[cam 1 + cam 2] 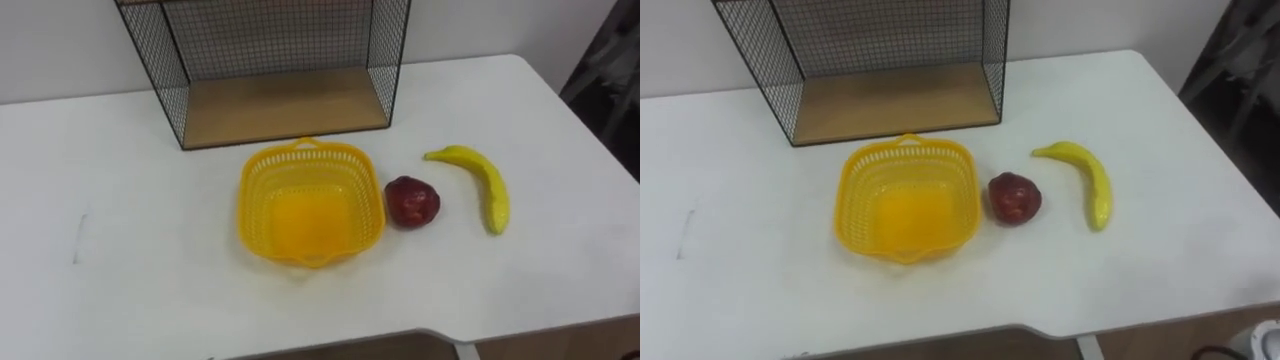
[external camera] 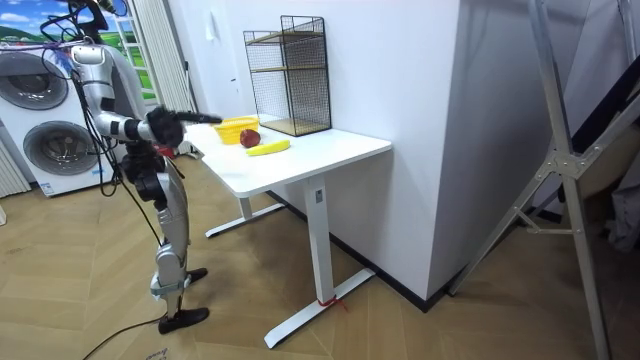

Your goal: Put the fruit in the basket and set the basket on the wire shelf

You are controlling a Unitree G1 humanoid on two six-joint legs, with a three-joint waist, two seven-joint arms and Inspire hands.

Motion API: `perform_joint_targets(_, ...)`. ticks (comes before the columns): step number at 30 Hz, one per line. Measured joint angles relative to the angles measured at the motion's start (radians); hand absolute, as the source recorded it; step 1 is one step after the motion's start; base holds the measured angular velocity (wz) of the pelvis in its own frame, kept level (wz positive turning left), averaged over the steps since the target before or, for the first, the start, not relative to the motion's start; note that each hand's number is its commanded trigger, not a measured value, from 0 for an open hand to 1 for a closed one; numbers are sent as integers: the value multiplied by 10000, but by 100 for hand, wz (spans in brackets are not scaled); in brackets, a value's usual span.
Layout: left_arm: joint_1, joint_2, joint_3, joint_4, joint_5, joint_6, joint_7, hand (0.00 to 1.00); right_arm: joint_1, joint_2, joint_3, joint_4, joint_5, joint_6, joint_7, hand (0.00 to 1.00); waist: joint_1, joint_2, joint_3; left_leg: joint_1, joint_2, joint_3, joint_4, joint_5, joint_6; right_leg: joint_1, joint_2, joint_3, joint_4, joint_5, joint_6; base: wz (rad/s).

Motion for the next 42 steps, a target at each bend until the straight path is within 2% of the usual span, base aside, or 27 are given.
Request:
perform_joint_targets(4, -33, 0, -24, 130, 24, -108, -119, 0, -5, -9, 719, -724, -546, -25, 664, 0, 186, -70, -18, 1, -2, 0, -60, 1, 1, 0, 1, -14, -1, 0, 0, 0)
perform_joint_targets(8, -19, 30, -105, 173, 29, -103, -407, 0, -30, -54, 1325, -778, -546, -30, 1856, 0, 317, -201, -12, 19, 0, -7, -51, 1, 1, 52, 3, -45, 2, 5, -4, 1)
perform_joint_targets(12, -44, 88, -327, 154, 19, -98, -582, 0, -52, -378, 2123, -779, -470, 18, 3349, 0, 484, -173, -12, 9, 0, -27, -55, 1, 1, 74, 2, -85, 8, 6, -5, 0)
perform_joint_targets(21, -43, 98, -403, 148, 32, 9, -1021, 0, -309, -389, 3362, -771, -461, 418, 5828, 0, 561, -196, 11, -3, 5, -194, -35, 1, 1, 152, -3, -285, 12, 20, -26, 4)
perform_joint_targets(24, -84, 99, -392, 145, 166, 10, -1148, 0, -415, -390, 3449, -771, -472, 436, 6464, 0, 620, -196, 12, -51, 2, -236, -25, 1, 1, 129, -3, -327, 0, 20, -26, 5)
perform_joint_targets(31, -340, 159, -548, 133, 227, 56, -1424, 0, -498, -401, 3909, -704, -534, 500, 7398, 0, 821, -227, 39, -165, -2, -316, 66, 1, 0, 95, 0, -397, -26, 22, -29, 3)
perform_joint_targets(35, -420, 169, -633, 130, 413, 68, -1466, 0, -502, -402, 4377, -650, -898, 676, 8084, 0, 849, -228, 34, -197, -9, -331, 70, 1, 0, 65, -4, -405, -9, 23, -31, 0)
perform_joint_targets(42, -412, 183, -776, 111, 503, 67, -1467, 0, -502, -402, 4625, -613, -989, 692, 8703, 0, 823, -203, 17, -132, -19, -430, 68, 1, 0, 177, -4, -493, -5, 30, -37, 3)
